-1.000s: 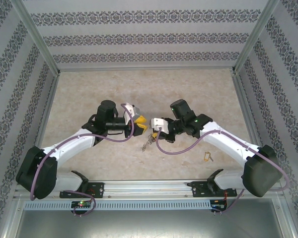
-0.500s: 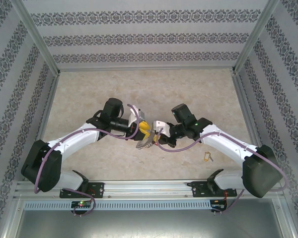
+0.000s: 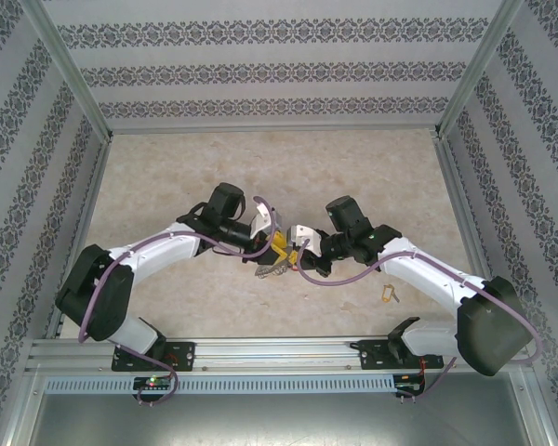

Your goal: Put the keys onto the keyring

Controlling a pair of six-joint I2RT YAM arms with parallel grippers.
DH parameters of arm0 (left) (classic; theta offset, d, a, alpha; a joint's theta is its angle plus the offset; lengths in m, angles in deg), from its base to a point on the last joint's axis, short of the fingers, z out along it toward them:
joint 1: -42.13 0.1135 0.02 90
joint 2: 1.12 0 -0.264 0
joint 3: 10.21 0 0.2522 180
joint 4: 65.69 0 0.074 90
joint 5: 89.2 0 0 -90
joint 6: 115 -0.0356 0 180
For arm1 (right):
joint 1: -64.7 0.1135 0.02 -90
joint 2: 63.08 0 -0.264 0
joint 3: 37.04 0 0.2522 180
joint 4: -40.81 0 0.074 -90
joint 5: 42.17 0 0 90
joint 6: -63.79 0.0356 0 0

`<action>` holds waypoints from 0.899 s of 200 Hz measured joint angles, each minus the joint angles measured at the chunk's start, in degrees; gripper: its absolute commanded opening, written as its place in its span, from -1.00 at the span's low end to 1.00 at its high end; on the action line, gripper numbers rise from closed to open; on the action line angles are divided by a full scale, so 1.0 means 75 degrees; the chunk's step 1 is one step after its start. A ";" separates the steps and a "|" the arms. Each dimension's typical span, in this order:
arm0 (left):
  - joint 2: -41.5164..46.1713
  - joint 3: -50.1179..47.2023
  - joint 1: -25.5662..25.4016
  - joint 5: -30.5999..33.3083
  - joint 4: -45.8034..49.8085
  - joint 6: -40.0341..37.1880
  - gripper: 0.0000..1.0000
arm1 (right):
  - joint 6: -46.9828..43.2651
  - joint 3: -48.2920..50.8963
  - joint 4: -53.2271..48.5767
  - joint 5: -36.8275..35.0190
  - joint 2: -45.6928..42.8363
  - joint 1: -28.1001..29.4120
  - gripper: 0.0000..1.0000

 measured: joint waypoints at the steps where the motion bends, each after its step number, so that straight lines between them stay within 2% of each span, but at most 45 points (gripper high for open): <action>1: -0.0003 0.0009 -0.0003 -0.0003 0.0003 -0.0006 -0.25 | 0.0000 0.0000 0.0003 0.0000 -0.0003 -0.0003 -1.00; 61: -0.0256 0.0230 -0.0009 0.0000 0.0513 -0.0417 -0.28 | 0.0044 0.0012 0.0166 0.0003 -0.0029 -0.0085 -1.00; 103: -0.0315 0.0297 -0.0041 0.0000 0.0597 -0.0490 -0.43 | 0.0131 0.0017 0.0239 0.0032 -0.0038 -0.0152 -1.00; 129: -0.0379 0.0309 -0.0067 -0.0003 0.0600 -0.0507 -0.44 | 0.0221 0.0029 0.0306 0.0058 -0.0038 -0.0184 -1.00; 167: -0.0437 0.0376 -0.0105 -0.0017 0.0644 -0.0586 -0.66 | 0.0256 0.0038 0.0350 0.0064 -0.0038 -0.0184 -1.00; 180: -0.0446 0.0399 -0.0102 -0.0006 0.0662 -0.0603 -0.87 | 0.0259 0.0038 0.0350 0.0087 -0.0038 -0.0184 -0.99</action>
